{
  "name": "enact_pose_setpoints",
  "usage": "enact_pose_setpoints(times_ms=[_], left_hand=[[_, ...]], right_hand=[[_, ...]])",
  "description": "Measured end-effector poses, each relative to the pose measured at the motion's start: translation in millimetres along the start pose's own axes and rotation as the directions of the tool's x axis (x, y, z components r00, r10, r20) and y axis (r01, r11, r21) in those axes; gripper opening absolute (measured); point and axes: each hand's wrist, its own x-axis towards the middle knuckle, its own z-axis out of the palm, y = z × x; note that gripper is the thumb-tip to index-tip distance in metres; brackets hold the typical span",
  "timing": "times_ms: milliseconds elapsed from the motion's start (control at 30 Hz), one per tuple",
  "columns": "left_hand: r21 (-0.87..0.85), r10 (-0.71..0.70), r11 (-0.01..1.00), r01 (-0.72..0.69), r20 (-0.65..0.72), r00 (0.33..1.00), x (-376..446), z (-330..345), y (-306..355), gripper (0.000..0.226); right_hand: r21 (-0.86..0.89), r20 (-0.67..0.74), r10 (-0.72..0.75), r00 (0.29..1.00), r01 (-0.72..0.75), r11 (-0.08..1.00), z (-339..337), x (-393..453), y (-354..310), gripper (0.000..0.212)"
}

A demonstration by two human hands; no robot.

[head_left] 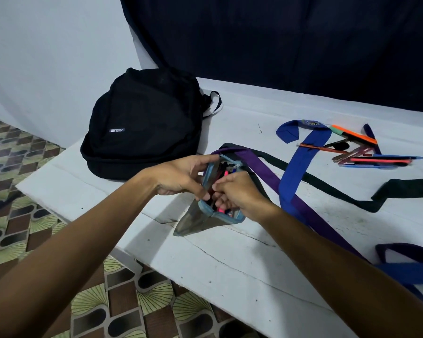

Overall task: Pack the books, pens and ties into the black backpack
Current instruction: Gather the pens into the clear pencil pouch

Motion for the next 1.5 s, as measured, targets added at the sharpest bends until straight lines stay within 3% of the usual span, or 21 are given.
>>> enact_pose_setpoints(times_ms=[100,233,433,500,600,667,733,867,967,1000,1067,1133,1300,1400,1500], left_hand=[[0.001,-0.016,1.0,0.016,-0.022,1.0,-2.0,0.7,0.2,0.095],[0.032,-0.015,0.999,0.016,-0.013,1.0,-2.3,1.8,4.5,0.095],[0.296,-0.067,0.953,0.071,-0.021,0.997,6.8,6.6,11.4,0.098],[0.494,-0.105,0.864,0.099,-0.015,0.994,12.2,14.0,17.2,0.1],[0.806,-0.119,0.58,0.118,-0.059,0.991,23.2,35.5,37.3,0.078],[0.921,-0.042,0.372,0.114,-0.106,0.994,32.1,52.3,53.1,0.054],[0.958,0.048,0.277,0.071,-0.088,0.995,51.2,67.1,69.5,0.043],[0.908,0.097,0.42,-0.005,-0.039,0.994,114.2,93.3,97.7,0.034],[0.86,0.177,0.509,-0.039,-0.06,0.982,184.2,113.4,107.8,0.027],[0.86,0.221,0.509,-0.046,-0.079,0.972,206.4,118.6,108.3,0.027],[0.871,0.295,0.488,-0.047,-0.115,0.949,252.2,128.3,107.1,0.029],[0.889,0.316,0.457,-0.035,-0.125,0.941,290.2,135.2,100.1,0.028],[0.96,0.347,0.278,0.022,-0.122,0.93,338.2,146.3,70.3,0.021],[0.968,0.428,0.251,0.02,-0.13,0.894,347.1,146.5,57.6,0.028],[0.973,0.487,0.23,-0.003,-0.113,0.866,348.4,145.5,54.4,0.032]], right_hand=[[0.09,-0.019,-0.037,0.999,0.038,0.995,-3.5,2.0,-5.7,0.009],[-0.01,0.038,-0.021,0.999,0.021,1.0,1.0,3.9,0.6,0.009],[-0.104,0.121,-0.09,0.989,0.103,0.989,-40.5,-2.5,-5.5,0.008],[-0.151,0.151,-0.089,0.984,0.112,0.982,-73.1,-7.9,-7.1,0.011],[-0.15,0.05,-0.068,0.996,0.075,0.986,-133.8,-16.5,-4.6,0.008],[-0.116,-0.054,-0.047,0.997,0.04,0.992,-172.1,-22.7,-0.7,0.006],[-0.065,-0.153,-0.034,0.988,0.024,0.998,-209.4,-28.5,2.6,0.006],[-0.088,-0.342,-0.059,0.938,0.03,0.996,-274.9,-29.8,7.4,0.009],[-0.25,-0.436,-0.173,0.883,0.066,0.966,-319.3,-13.3,10.9,0.025],[-0.391,-0.443,-0.249,0.861,0.064,0.918,-330.9,-5.4,12.5,0.027],[-0.724,-0.389,-0.394,0.833,-0.011,0.69,-354.4,11.7,13.6,0.024],[-0.881,-0.304,-0.431,0.849,-0.079,0.466,-369.6,27.9,14.8,0.027],[-0.996,-0.072,-0.421,0.904,-0.044,0.077,-382.5,65.5,33.2,0.035],[-0.999,0.047,-0.538,0.842,0.029,-0.042,-386.9,74.3,43.2,0.022],[-0.985,0.162,-0.607,0.778,0.088,-0.15,-394.2,77.1,48.7,0.028]])
